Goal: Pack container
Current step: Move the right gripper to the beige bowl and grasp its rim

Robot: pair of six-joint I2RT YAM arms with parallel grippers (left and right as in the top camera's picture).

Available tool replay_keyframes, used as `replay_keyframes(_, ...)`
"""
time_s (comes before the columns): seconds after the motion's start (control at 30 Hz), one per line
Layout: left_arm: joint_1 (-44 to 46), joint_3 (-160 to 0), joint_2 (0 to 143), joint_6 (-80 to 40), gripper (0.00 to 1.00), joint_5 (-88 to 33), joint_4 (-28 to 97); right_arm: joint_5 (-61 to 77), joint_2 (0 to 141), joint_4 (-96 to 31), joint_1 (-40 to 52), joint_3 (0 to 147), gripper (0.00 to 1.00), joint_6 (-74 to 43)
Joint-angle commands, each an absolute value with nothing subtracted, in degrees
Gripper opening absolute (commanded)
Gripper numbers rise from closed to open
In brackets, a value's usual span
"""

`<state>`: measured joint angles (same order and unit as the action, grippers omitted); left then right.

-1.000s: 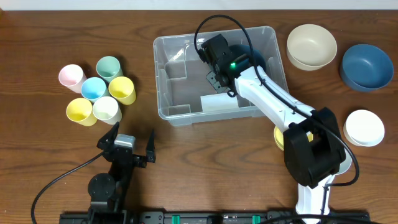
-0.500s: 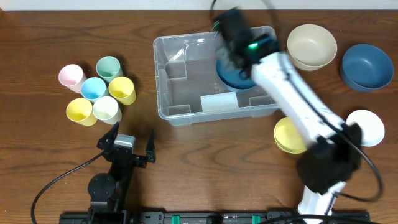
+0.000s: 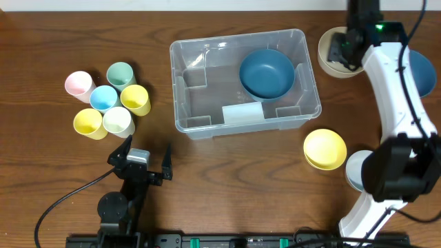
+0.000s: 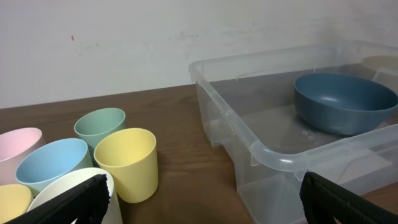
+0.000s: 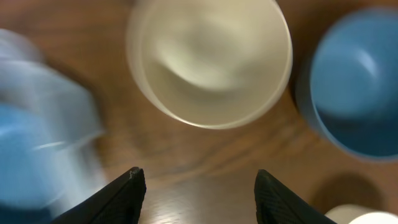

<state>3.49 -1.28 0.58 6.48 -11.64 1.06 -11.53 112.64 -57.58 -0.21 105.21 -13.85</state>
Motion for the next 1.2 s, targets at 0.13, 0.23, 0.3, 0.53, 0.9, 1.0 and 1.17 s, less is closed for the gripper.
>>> replay_keyframes(0.13, 3.62, -0.23, 0.23, 7.49, 0.98, -12.47, 2.96, -6.33, 118.74, -57.19, -6.04, 104.33, 0.55, -18.41)
replay_keyframes(0.23, 3.62, -0.23, 0.23, 7.49, 0.98, -12.45, 2.96, -5.93, 120.29, -56.64, -7.14, 104.33, 0.52, -20.18)
replay_keyframes(0.3, 3.62, -0.23, 0.23, 7.49, 0.98, -12.45, 2.96, -5.72, 121.14, -56.1, -7.42, 104.33, 0.5, -21.89)
replay_keyframes(0.53, 3.62, -0.23, 0.23, 7.49, 0.98, -12.47, 2.96, -3.03, 124.09, -52.14, -7.94, 104.27, 0.44, -28.73)
replay_keyframes(0.9, 3.62, -0.23, 0.23, 7.49, 0.98, -12.47, 2.96, -2.31, 128.22, -48.99, -7.97, 104.22, 0.38, -30.68)
replay_keyframes(1.0, 3.62, -0.23, 0.23, 7.49, 0.98, -12.47, 2.96, -2.31, 129.21, -49.01, -7.99, 104.22, 0.34, -30.85)
replay_keyframes(1.17, 3.62, -0.23, 0.21, 7.49, 0.98, -12.47, 2.96, -2.33, 130.41, -48.84, -7.99, 104.22, 0.06, -30.83)
